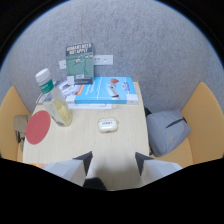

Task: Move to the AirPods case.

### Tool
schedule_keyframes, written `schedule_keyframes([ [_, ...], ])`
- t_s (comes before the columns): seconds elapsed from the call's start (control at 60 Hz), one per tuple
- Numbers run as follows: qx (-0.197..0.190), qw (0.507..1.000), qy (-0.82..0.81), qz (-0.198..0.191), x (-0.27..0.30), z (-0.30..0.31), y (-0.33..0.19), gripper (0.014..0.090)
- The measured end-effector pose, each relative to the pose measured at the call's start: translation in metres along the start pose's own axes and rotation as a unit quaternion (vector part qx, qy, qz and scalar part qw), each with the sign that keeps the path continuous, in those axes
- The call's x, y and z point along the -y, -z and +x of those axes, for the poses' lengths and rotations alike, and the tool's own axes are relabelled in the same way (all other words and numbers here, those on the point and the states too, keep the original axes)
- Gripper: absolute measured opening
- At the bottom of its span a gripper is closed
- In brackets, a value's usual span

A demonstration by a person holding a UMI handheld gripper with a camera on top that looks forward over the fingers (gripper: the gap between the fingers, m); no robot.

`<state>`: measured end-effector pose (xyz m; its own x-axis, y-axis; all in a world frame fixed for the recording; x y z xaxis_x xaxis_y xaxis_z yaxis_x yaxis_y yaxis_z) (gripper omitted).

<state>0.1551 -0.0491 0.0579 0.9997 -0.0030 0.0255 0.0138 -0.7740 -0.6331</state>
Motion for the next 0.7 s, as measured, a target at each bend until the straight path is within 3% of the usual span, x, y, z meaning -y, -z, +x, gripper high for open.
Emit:
schedule_keyframes([
  [0.317, 0.005, 1.000, -0.003, -0.008, 0.038, 0.002, -0.070, 0.0868],
  [0.7, 0.013, 1.000, 0.000, -0.016, 0.036, 0.001, -0.079, 0.0869],
])
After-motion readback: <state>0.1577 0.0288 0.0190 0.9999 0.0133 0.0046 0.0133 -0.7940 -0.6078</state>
